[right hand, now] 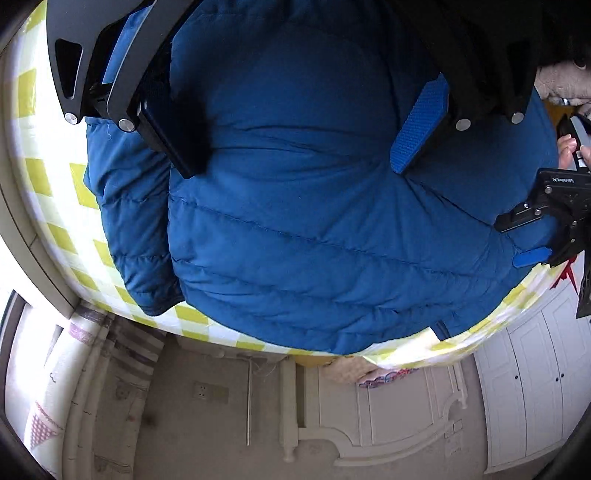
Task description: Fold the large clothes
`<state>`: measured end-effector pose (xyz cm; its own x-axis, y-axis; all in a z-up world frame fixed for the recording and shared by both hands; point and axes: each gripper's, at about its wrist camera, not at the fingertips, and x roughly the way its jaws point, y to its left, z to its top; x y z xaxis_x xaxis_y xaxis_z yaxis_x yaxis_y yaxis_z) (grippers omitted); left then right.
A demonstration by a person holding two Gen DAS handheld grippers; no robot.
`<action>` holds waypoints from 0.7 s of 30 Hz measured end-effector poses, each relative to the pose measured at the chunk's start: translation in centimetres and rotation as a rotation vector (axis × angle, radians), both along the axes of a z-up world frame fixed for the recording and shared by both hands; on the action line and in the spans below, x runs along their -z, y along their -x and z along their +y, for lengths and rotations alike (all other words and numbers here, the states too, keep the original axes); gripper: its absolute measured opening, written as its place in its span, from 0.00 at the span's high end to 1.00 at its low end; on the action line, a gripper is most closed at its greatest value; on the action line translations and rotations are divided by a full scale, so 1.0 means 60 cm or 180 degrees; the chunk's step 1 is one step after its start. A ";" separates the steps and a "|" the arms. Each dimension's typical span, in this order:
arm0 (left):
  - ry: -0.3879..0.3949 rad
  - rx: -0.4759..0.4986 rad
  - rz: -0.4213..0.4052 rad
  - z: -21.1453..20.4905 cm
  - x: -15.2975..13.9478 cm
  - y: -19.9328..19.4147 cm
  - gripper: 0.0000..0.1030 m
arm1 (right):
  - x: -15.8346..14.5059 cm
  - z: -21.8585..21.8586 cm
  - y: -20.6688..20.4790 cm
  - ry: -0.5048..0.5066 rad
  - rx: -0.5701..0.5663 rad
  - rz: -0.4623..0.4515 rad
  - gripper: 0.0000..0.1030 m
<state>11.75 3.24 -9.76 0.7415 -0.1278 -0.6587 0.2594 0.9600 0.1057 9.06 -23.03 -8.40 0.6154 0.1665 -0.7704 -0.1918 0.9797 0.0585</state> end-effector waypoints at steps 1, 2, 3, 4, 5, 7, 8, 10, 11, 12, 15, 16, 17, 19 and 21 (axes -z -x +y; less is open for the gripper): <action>-0.0013 -0.0002 -0.0013 0.000 -0.001 0.001 0.02 | 0.001 0.004 0.000 0.0041 -0.0006 0.0009 0.04; -0.0014 0.0001 -0.0017 0.001 -0.001 0.003 0.02 | 0.001 0.007 0.001 0.0060 -0.0006 0.0016 0.04; -0.0014 0.0000 -0.0013 0.002 -0.002 0.006 0.02 | 0.002 0.008 0.002 0.0069 -0.0004 0.0016 0.04; -0.0021 -0.0001 -0.0006 0.002 -0.001 0.005 0.02 | 0.003 0.002 -0.001 0.0073 -0.0002 0.0016 0.04; -0.0032 -0.0002 -0.0004 -0.003 -0.002 0.007 0.02 | 0.004 0.003 0.000 0.0086 0.0002 0.0004 0.04; -0.0038 -0.0005 0.0002 -0.006 0.002 0.004 0.02 | 0.008 0.006 -0.001 0.0108 0.0016 -0.0009 0.04; -0.0038 -0.0006 0.0002 -0.006 0.003 0.005 0.02 | 0.009 0.007 -0.005 0.0120 0.0020 0.0001 0.04; -0.0050 -0.0007 0.0018 -0.008 0.004 0.003 0.02 | 0.010 0.009 -0.008 0.0138 0.0024 0.0024 0.04; -0.0057 -0.0006 0.0024 -0.007 0.004 0.002 0.02 | 0.011 0.009 -0.009 0.0143 0.0022 0.0031 0.04; -0.0068 -0.0008 0.0027 -0.008 0.004 0.002 0.02 | 0.010 0.009 -0.009 0.0142 0.0023 0.0036 0.04; -0.0086 -0.0008 0.0035 -0.009 0.005 0.003 0.02 | 0.010 0.011 -0.009 0.0153 0.0024 0.0034 0.04; -0.0094 -0.0009 0.0046 -0.009 0.004 0.002 0.02 | 0.010 0.011 -0.009 0.0156 0.0022 0.0037 0.04; -0.0109 -0.0009 0.0067 -0.010 0.003 0.002 0.02 | 0.010 0.012 -0.010 0.0166 0.0019 0.0052 0.04; -0.0185 0.0044 0.0248 -0.012 -0.006 -0.006 0.02 | 0.005 0.013 -0.018 0.0213 -0.0020 0.0198 0.04; -0.0209 0.0191 0.0602 -0.012 -0.027 -0.022 0.02 | -0.013 0.015 -0.035 0.0275 -0.0125 0.0504 0.04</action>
